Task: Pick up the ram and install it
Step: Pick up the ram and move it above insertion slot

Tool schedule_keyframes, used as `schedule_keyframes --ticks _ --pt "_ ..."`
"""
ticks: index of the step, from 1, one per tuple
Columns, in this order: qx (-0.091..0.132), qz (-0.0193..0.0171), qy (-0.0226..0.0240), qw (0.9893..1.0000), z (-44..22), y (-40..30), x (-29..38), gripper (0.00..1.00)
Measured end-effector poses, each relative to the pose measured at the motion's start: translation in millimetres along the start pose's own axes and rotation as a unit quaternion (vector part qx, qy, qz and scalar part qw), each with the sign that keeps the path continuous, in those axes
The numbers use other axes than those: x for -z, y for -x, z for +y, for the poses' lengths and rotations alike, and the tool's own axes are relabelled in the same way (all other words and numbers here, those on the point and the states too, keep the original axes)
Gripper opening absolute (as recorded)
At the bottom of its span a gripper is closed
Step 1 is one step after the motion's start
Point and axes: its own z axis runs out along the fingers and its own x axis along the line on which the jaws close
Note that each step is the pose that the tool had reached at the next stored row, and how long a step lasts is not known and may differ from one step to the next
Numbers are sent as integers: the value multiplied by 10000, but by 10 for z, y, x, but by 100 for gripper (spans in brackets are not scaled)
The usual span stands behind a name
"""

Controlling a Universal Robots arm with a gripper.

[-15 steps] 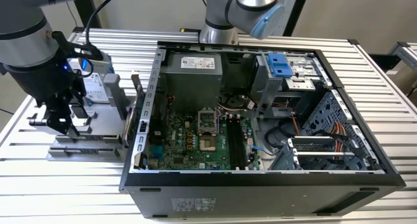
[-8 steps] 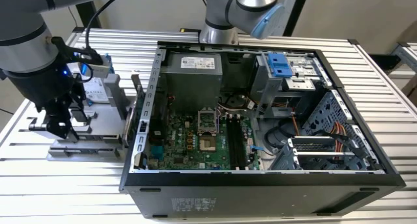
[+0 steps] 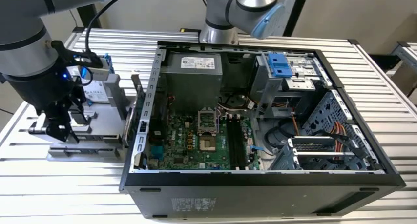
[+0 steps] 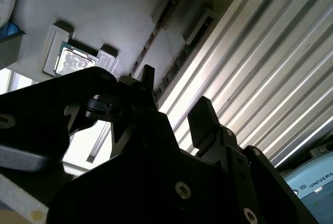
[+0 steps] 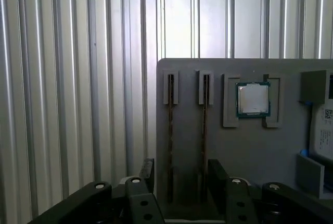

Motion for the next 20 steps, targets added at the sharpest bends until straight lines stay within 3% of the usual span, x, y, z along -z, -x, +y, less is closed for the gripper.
schedule_keyframes --ticks 20 --pt "-5 -1 9 10000 0 -94 -78 100"
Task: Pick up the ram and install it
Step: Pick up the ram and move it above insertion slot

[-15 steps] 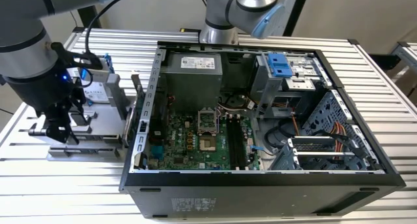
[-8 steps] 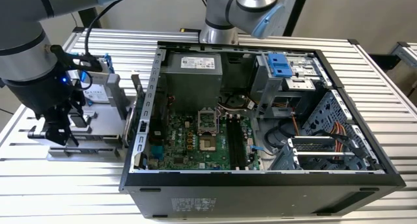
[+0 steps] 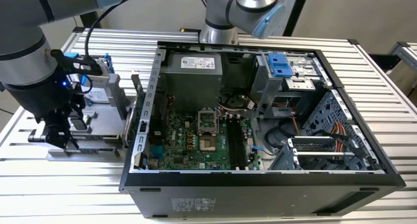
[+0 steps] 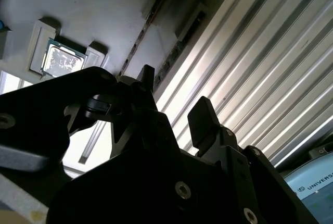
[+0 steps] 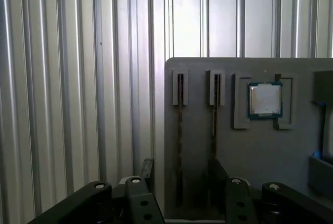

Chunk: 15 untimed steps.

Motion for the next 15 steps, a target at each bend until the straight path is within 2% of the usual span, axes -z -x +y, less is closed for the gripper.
schedule_keyframes --ticks 8,9,13,15 --pt "-55 0 37 10000 18 -2 -95 100" --pt "-57 -8 37 10000 20 -2 -101 100" --pt "-58 -90 40 9999 21 -1 -125 100" --pt "-58 -99 39 9999 22 0 -152 100"
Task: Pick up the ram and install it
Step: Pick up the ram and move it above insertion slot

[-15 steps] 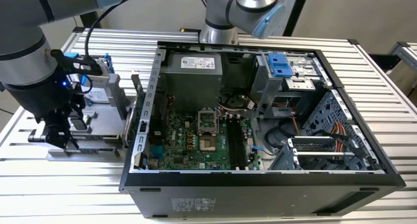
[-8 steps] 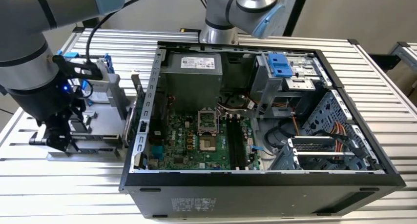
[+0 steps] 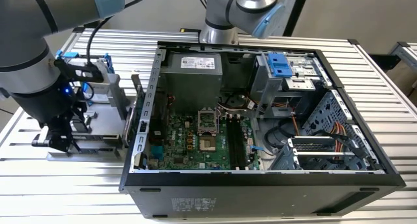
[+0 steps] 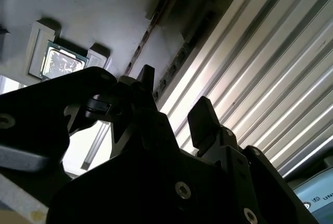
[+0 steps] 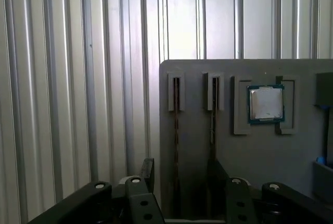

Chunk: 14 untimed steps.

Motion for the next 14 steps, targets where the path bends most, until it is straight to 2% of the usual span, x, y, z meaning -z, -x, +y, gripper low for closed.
schedule_keyframes --ticks 14 --pt "-42 0 1 10000 3 -1 -176 100"
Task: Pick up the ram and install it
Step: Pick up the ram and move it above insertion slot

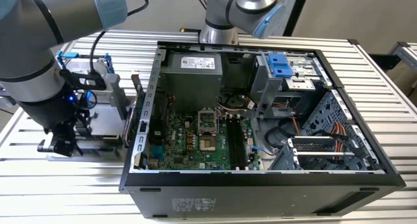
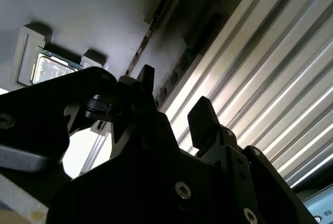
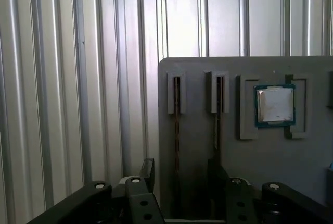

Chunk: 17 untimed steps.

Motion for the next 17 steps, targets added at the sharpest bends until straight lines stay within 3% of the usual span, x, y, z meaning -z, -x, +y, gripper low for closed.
schedule_keyframes --ticks 17 --pt "-67 0 0 10000 19 -1 -120 100"
